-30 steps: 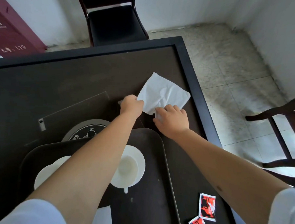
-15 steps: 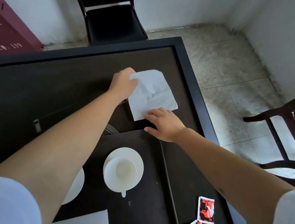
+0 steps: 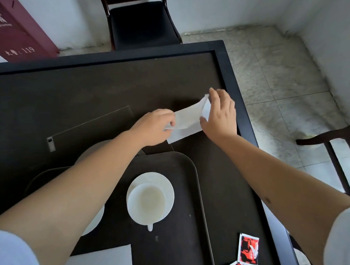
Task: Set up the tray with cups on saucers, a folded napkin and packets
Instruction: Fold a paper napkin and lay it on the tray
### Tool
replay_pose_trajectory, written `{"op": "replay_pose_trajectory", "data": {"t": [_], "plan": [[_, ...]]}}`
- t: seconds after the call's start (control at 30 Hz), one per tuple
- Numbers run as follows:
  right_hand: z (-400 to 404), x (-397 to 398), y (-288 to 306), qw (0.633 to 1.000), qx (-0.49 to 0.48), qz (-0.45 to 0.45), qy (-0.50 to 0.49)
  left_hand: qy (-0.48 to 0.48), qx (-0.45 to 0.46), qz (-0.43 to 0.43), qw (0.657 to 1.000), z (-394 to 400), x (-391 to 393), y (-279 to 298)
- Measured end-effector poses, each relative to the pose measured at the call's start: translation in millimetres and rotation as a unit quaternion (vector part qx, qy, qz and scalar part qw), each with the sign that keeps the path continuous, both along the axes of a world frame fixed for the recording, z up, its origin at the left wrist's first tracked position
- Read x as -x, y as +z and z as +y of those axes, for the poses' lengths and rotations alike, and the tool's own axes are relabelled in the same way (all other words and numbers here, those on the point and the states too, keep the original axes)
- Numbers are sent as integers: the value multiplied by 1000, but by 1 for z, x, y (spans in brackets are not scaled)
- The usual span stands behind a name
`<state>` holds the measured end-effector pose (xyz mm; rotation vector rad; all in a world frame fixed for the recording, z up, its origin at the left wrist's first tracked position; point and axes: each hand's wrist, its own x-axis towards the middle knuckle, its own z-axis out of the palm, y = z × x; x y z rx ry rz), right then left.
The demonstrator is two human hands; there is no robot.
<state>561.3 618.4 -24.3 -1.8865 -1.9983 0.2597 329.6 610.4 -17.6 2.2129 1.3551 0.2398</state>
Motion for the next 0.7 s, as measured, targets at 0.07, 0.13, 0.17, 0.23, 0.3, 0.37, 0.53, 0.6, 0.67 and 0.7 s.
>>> {"op": "replay_pose_trajectory", "data": {"t": [0.07, 0.13, 0.17, 0.23, 0.3, 0.37, 0.53, 0.6, 0.67, 0.7], "plan": [[6, 1, 6, 999, -27, 20, -17, -33, -29, 44, 998, -4, -4, -3], [11, -1, 8, 996, -22, 61, -62, -51, -29, 100, 993, -7, -8, -7], [13, -4, 7, 992, -11, 88, -95, -50, -24, 110, 992, -8, -9, -8], [20, -12, 5, 975, 30, 148, -162, -24, -16, 87, 996, -10, -11, -10], [25, -19, 0, 977, 79, 141, -143, 31, -21, 67, 997, -10, -15, -10], [26, -21, -4, 992, 120, 32, -22, 102, -22, 91, 990, -8, -20, -10], [28, -13, -10, 977, 153, -123, 82, 166, 3, 144, 976, -4, -24, -15], [33, -8, -6, 971, 180, -136, 82, 171, 28, 123, 977, -3, -24, -15], [40, -5, -1, 958, 208, -162, 115, 180, 54, 103, 977, -2, -25, -14], [43, -4, 2, 950, 223, -173, 133, 184, 66, 94, 976, -2, -25, -13]]}}
